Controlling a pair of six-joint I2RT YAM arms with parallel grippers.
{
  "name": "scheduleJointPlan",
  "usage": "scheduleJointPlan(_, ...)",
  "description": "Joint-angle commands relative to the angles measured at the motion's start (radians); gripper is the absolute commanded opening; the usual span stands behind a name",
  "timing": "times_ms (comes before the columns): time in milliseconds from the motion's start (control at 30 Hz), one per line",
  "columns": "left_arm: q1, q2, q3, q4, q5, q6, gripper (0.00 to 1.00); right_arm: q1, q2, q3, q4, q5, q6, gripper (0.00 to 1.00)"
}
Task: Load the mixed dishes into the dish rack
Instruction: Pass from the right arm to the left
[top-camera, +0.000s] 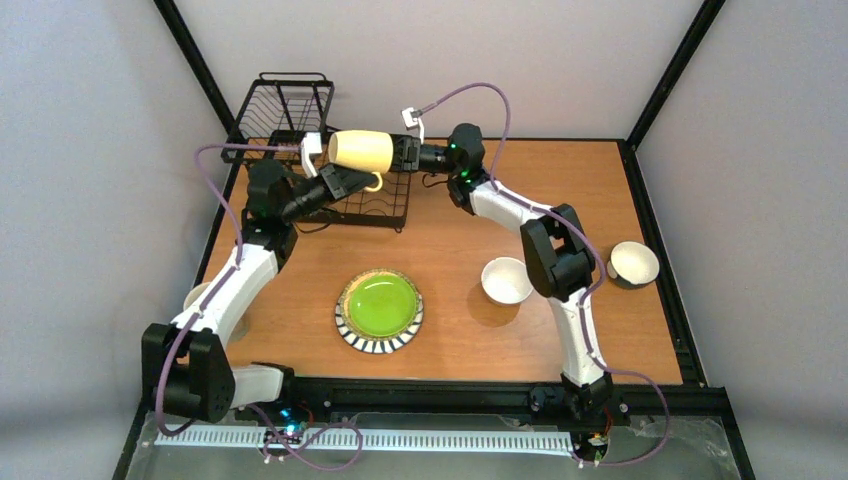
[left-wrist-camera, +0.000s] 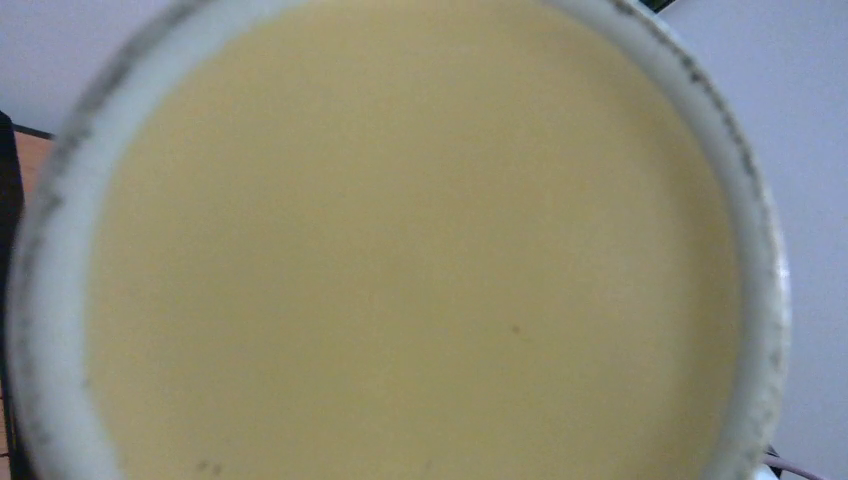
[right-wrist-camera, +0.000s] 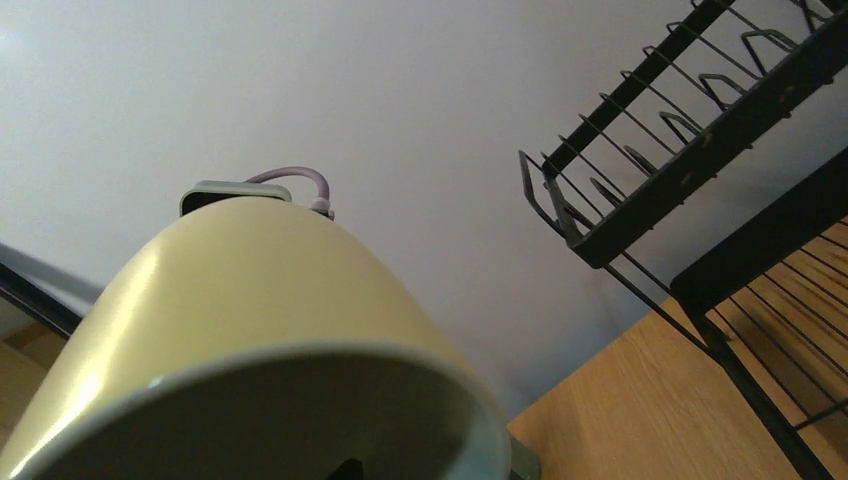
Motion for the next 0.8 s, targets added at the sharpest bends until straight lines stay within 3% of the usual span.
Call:
scheduleJointPlan(0, 0.002, -0.070, 0.085, 0.256, -0.111, 0.085, 0.00, 0.008, -0.011, -0.086, -0.051, -0.144, -0.036, 0.69)
scheduleJointPlan(433, 0.002, -0.028, 0.114, 0.201, -0.155, 0.110, 0.00, -0.054, -0.110, -0.233, -0.012, -0.143, -0.051, 0.69)
scheduleJointPlan(767, 0.002, 0.019, 0.222, -0.021, -0.208, 0.247, 0.00, -0.101, -0.190, -0.304, -0.108, -0.082, -0.128, 0.68)
